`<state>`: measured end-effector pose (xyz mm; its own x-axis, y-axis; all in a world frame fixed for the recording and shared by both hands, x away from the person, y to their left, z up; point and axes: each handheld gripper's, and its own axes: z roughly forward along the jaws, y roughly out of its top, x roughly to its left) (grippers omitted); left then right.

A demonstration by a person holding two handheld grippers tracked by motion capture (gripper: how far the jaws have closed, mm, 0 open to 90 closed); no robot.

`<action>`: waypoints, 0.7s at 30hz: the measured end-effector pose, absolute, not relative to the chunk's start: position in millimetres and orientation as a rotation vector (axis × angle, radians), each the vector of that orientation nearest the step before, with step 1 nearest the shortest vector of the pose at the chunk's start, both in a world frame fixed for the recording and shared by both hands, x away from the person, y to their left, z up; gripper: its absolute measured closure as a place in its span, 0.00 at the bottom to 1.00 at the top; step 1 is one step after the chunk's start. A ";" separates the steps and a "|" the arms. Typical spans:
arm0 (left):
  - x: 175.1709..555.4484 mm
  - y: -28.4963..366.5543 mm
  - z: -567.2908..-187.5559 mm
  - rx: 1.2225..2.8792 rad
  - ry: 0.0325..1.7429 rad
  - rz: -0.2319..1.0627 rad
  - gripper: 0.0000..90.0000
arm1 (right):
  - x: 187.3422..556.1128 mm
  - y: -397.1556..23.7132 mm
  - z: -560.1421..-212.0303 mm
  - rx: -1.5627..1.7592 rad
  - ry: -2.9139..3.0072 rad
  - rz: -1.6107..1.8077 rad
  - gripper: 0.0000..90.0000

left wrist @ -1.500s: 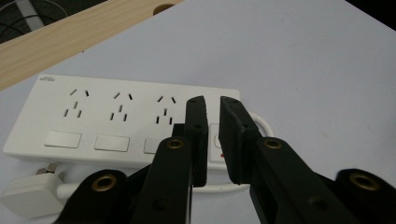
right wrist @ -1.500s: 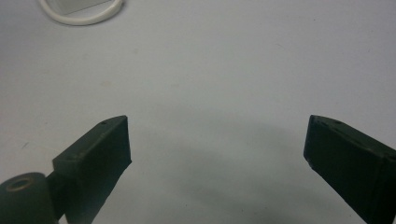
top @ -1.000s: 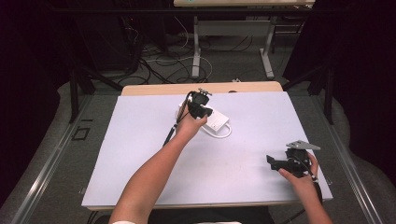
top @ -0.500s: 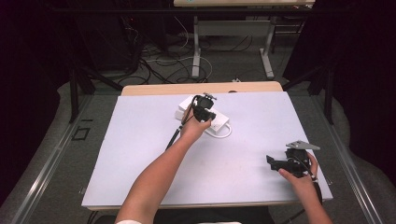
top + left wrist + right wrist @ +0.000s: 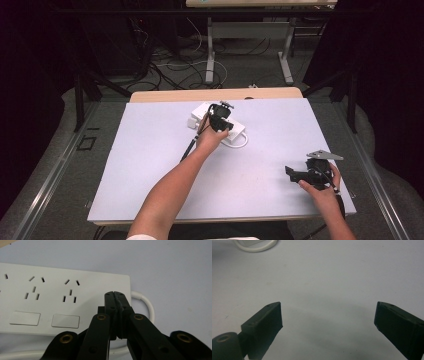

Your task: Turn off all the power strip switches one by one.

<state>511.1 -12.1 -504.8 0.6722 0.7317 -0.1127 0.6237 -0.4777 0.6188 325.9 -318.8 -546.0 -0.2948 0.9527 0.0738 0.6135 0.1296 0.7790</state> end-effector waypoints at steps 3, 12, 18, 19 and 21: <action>511.4 -11.8 -505.6 2.248 1.047 0.213 1.00 | 325.9 -320.4 -545.5 1.507 1.961 1.015 0.08; 511.8 -15.8 -509.7 2.245 1.072 0.193 1.00 | 326.2 -315.7 -545.4 1.508 1.973 1.021 0.08; 510.1 -20.8 -512.2 2.269 1.083 0.194 1.00 | 326.5 -318.4 -545.2 1.520 1.964 1.023 0.08; 510.4 -20.9 -512.8 2.280 1.082 0.214 1.00 | 326.1 -319.4 -545.2 1.519 1.961 1.024 0.08; 510.9 -21.0 -514.3 2.287 1.085 0.246 1.00 | 326.0 -320.8 -545.0 1.510 1.960 1.021 0.08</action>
